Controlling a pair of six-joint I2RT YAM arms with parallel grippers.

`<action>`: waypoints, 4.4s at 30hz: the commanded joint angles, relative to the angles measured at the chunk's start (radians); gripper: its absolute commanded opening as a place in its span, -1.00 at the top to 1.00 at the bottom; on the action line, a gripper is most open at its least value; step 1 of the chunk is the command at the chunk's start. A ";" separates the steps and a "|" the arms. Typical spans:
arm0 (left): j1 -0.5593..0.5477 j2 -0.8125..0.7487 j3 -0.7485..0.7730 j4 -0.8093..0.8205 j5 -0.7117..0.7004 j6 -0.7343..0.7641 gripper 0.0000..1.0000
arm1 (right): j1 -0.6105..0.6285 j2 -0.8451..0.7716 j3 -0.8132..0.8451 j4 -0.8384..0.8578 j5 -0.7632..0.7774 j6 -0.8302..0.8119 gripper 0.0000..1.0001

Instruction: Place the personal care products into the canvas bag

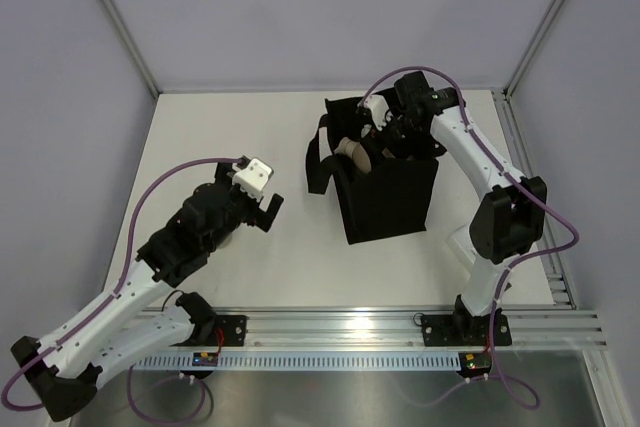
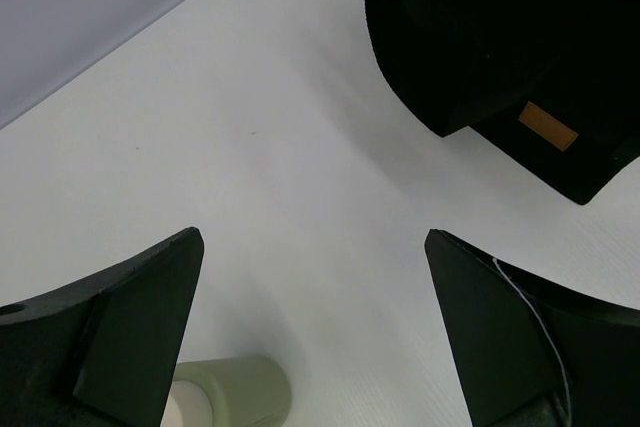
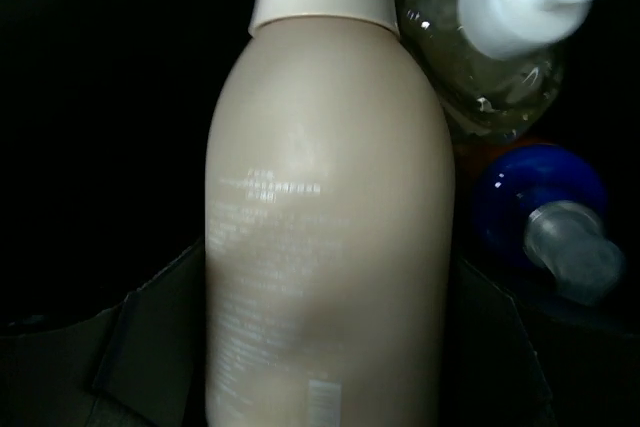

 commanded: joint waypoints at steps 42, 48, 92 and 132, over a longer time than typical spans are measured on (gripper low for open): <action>0.004 -0.048 0.135 -0.579 -0.581 -1.231 -0.98 | -0.161 -0.561 -0.127 0.425 -0.348 0.319 -0.99; 0.004 0.183 0.203 -0.904 -0.620 -1.522 -0.98 | -0.219 -0.667 -0.288 0.456 -0.387 0.310 -0.99; 0.255 0.089 0.175 0.000 0.018 -0.606 1.00 | -0.525 -0.775 -0.560 0.605 -0.783 0.335 -0.99; -0.030 1.166 1.364 -0.562 0.709 0.106 0.83 | -0.603 -0.718 -0.562 0.583 -0.835 0.333 -0.99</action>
